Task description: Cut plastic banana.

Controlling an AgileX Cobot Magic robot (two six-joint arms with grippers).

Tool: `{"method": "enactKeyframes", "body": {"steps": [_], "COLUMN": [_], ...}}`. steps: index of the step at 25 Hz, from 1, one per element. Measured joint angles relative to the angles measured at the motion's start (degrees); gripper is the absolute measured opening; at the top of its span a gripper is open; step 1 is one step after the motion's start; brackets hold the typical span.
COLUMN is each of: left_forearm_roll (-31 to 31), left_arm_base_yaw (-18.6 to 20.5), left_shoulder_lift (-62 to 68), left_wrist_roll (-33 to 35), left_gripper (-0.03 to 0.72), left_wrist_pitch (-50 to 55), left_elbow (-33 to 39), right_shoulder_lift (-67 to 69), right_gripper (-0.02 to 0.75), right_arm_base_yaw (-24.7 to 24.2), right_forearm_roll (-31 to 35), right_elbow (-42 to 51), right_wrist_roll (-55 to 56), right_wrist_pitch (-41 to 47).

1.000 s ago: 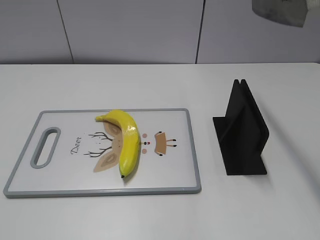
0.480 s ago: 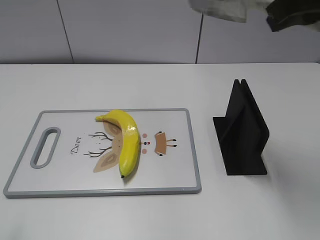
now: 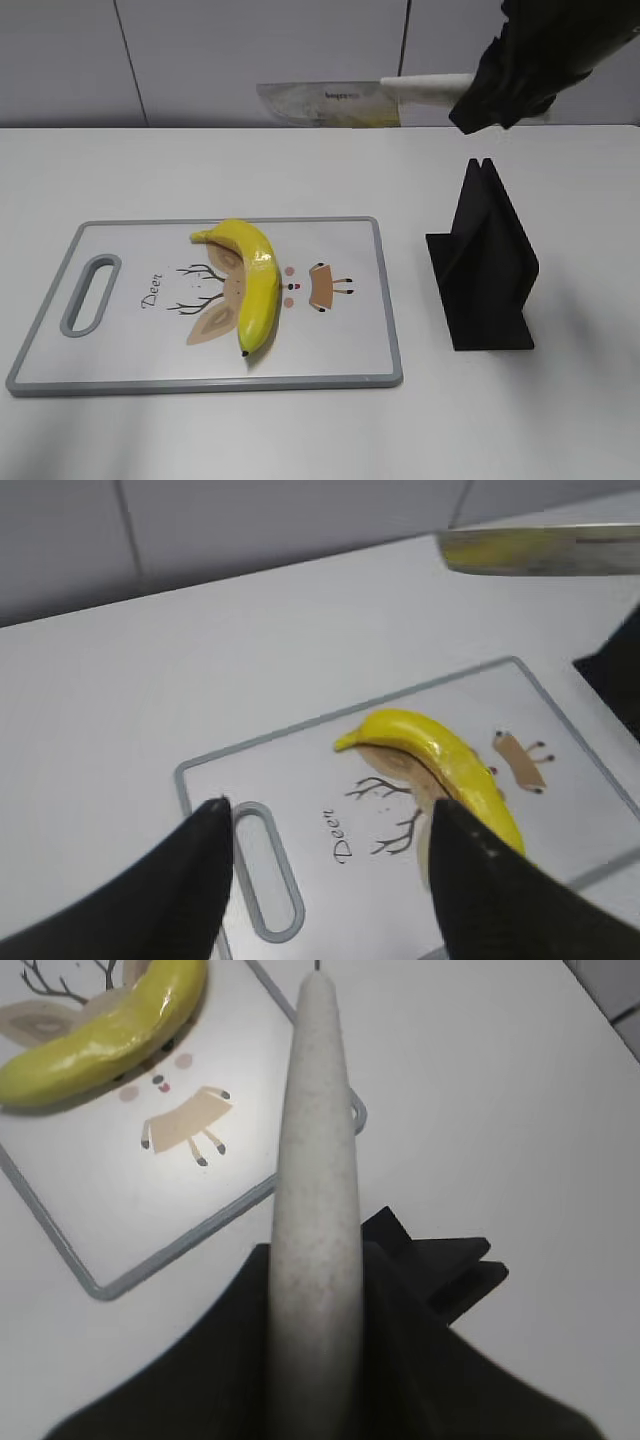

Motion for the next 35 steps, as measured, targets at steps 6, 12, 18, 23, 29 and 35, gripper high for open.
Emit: {"method": "enactKeyframes", "body": {"steps": [6, 12, 18, 23, 29, 35], "left_forearm_roll": [-6.2, -6.5, -5.5, 0.2, 2.5, 2.6], "left_arm_base_yaw": [-0.1, -3.9, -10.5, -12.8, -12.8, -12.8], "left_shoulder_lift": [13.1, 23.2, 32.9, 40.1, 45.5, 48.1], "left_wrist_roll": [16.5, 30.7, 39.5, 40.5, 40.5, 40.6], "left_gripper": [0.611, 0.602, 0.594, 0.592, 0.583, 0.564], "left_wrist_pitch": [9.7, 15.3, 16.9, 17.8, 14.4, 11.2], "left_elbow": [-9.8, -18.4, -24.0, -26.8, -27.1, -27.1], "right_shoulder_lift": [4.0, 10.7, 18.6, 20.3, 20.3, 20.9], "right_gripper": [0.166, 0.166, 0.166, 0.166, 0.166, 0.166], "right_arm_base_yaw": [-0.7, -0.7, -0.7, -0.7, -0.7, -0.7], "right_forearm_roll": [4.7, 14.1, 17.1, 19.6, 20.6, 20.9], "right_elbow": [-0.3, -4.4, -13.8, -16.6, -16.7, -16.7], "right_wrist_roll": [-20.6, -31.3, -37.4, -41.1, -42.6, -42.9], "right_wrist_pitch": [-0.3, 0.5, 10.5, 11.3, 13.6, 14.2]}}
